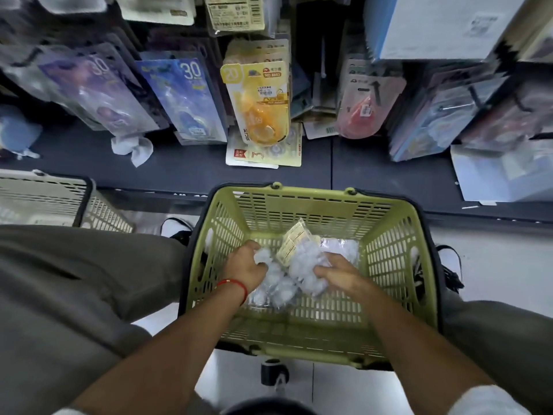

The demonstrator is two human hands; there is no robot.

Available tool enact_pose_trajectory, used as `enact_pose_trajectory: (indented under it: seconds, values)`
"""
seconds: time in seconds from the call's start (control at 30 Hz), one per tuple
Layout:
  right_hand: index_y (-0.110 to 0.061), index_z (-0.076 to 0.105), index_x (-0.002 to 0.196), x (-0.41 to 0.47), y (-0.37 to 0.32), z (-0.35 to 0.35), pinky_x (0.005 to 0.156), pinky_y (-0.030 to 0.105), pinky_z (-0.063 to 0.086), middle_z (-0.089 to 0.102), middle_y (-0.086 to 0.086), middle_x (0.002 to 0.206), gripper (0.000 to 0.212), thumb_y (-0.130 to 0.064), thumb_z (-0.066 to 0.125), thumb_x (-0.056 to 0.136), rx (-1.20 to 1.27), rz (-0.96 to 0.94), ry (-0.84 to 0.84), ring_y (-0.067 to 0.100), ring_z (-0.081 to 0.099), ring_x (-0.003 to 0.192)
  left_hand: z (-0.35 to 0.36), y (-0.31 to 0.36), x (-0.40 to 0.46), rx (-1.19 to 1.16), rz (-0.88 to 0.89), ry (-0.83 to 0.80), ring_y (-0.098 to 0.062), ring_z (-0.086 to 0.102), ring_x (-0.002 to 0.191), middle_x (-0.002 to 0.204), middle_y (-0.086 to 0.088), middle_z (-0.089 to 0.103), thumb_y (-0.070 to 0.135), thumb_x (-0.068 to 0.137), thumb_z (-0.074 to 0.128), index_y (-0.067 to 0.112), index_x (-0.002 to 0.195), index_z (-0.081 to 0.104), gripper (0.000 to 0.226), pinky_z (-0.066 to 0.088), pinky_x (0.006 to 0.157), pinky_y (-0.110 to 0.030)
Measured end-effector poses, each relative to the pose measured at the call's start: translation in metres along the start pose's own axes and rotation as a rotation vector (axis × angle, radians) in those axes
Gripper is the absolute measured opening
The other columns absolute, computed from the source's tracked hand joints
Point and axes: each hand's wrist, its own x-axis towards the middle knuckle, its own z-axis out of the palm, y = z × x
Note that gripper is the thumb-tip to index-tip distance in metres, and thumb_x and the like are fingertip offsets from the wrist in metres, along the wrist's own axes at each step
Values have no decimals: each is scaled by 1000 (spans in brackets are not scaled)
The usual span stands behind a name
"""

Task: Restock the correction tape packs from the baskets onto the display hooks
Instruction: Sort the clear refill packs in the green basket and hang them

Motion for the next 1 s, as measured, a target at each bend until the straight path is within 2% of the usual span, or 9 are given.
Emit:
enact_pose_trajectory:
  seconds: [0.1,0.2,0.27,0.33,0.47,0.6,0.73,0.9,1.0]
  values:
    - [-30,69,123,-15,-4,-26,97,43,59,69,6,129,49,-29,72,73,111,70,-160,23,69,115,1,12,-3,-62,115,81,-32,46,141,158,-11,40,28,88,79,22,154,41,77,42,115,-44]
    - [-34,67,124,-30,-27,-38,97,35,52,60,-5,138,55,-35,72,68,-62,55,-297,16,60,124,-2,27,-5,294,437,-2,-25,9,160,175,2,9,54,84,79,34,164,21,100,11,130,-54]
    - [-33,59,139,-35,-46,-38,106,38,47,49,-9,144,75,-43,74,66,-262,31,-314,17,51,132,-3,34,-5,602,590,-115,-24,6,162,173,1,16,66,82,74,37,163,21,102,-1,127,-64]
    - [-26,67,132,-32,-56,-35,107,46,51,62,-5,138,63,-44,77,73,-362,-52,-305,21,62,125,-4,36,-5,715,526,-162,-27,36,152,159,-6,46,65,80,77,30,155,41,90,13,126,-60]
    - [-19,73,119,-12,-45,-32,95,46,62,79,7,115,31,-38,76,96,5,-109,-64,24,78,100,-8,16,-4,316,110,-201,-29,64,119,132,-6,67,46,86,82,20,132,62,57,53,98,-36]
    - [-17,54,147,23,-7,-27,112,41,45,58,13,149,45,-30,61,104,-642,-25,292,31,55,136,-8,-2,-4,-131,-114,-204,-28,63,122,131,-4,69,32,92,79,20,133,64,46,52,105,-40]
    - [-25,16,165,40,24,-5,126,49,24,21,7,170,81,-26,64,99,-934,-29,291,32,19,157,-25,-5,-7,-522,-270,-216,-32,54,135,146,-2,59,26,95,76,27,149,51,59,45,112,-58]
    - [-17,27,159,40,32,-15,119,43,35,33,12,157,104,-40,89,78,-887,85,299,32,36,145,-33,-7,-5,-644,-313,-229,-5,72,83,120,4,71,13,96,73,31,119,62,32,58,61,-26]
    - [-23,43,150,19,23,-36,111,42,46,42,3,150,101,-32,98,67,-781,33,86,29,49,134,-32,0,-8,-620,-269,-198,-12,67,105,130,8,64,13,95,73,35,129,60,43,57,81,-28]
